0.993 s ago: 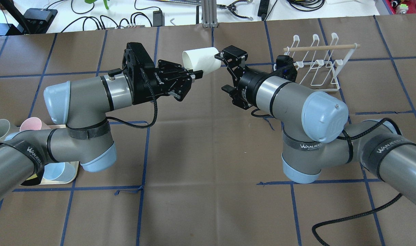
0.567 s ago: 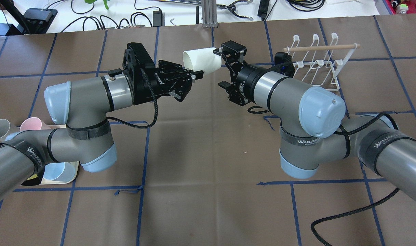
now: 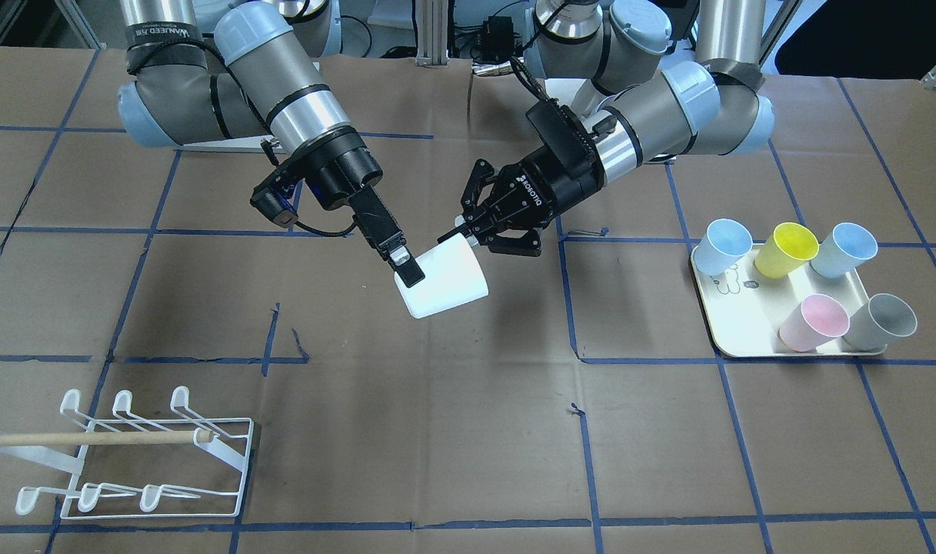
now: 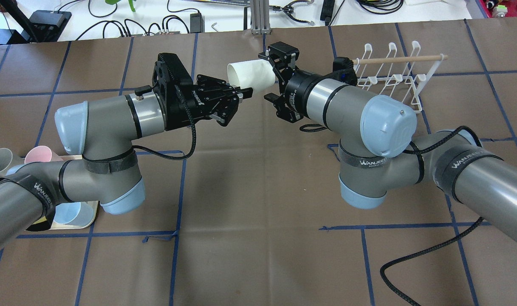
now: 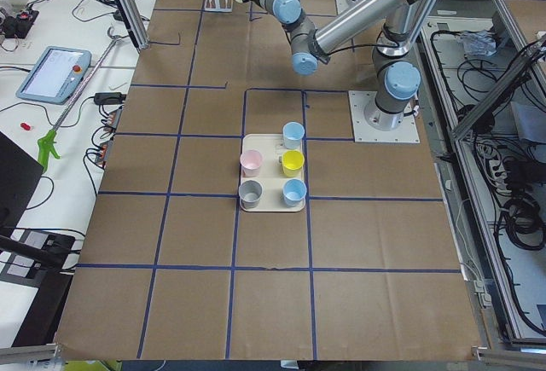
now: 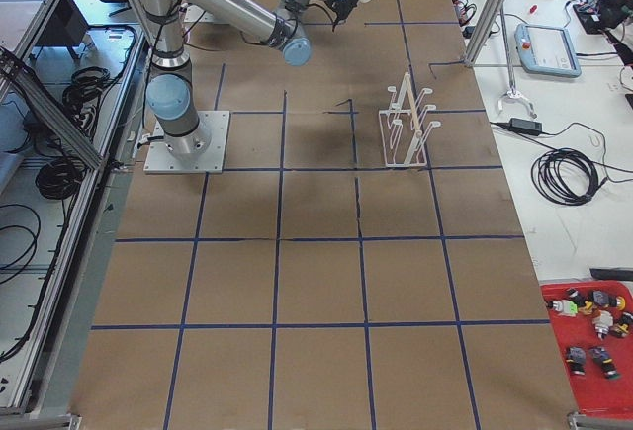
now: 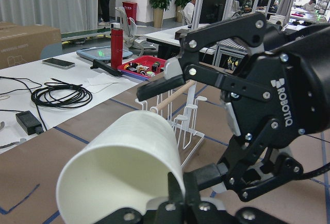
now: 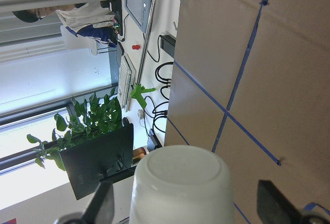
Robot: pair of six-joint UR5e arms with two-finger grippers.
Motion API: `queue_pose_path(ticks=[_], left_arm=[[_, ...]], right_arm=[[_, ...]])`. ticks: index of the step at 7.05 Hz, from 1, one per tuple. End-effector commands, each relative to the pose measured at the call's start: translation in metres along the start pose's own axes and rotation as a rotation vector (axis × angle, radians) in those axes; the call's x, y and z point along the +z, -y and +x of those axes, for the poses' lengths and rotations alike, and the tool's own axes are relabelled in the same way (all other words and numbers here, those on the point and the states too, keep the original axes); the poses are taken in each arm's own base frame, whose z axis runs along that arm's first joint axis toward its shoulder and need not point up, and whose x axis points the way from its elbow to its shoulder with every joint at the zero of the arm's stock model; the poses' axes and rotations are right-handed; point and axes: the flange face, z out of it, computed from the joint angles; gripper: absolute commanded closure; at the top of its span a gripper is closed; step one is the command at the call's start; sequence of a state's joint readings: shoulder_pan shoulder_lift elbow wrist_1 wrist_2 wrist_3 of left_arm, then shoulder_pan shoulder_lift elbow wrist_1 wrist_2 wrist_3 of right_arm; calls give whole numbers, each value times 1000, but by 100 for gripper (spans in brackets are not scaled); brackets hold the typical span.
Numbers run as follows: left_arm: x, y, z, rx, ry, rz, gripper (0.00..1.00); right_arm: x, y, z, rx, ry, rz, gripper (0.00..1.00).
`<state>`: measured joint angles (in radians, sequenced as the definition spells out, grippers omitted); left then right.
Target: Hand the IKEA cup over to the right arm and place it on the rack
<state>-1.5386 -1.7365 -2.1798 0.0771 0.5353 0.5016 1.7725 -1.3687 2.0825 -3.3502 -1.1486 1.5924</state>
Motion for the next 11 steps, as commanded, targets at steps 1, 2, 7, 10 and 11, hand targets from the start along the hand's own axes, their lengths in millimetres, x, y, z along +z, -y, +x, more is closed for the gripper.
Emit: queue_pose_path(ticks=[1,2,7,10,11], left_arm=[[0,0,0,1,0,1,100],[0,0,0,0,0,0,100],[0,0,0,-2,0,0,100],[0,0,-1,0,0,1,98],[0,2,-1,5,3,3,90]], right_arm=[[16,1,-8,-6,4,-5,3],[20,2,-6,-4,-2,-7,3],[21,-5,-4,-7,-6,-30,29],[21,-4,-4,-4,-7,-28,39],[21,-4,-4,-7,-7,-28,46]])
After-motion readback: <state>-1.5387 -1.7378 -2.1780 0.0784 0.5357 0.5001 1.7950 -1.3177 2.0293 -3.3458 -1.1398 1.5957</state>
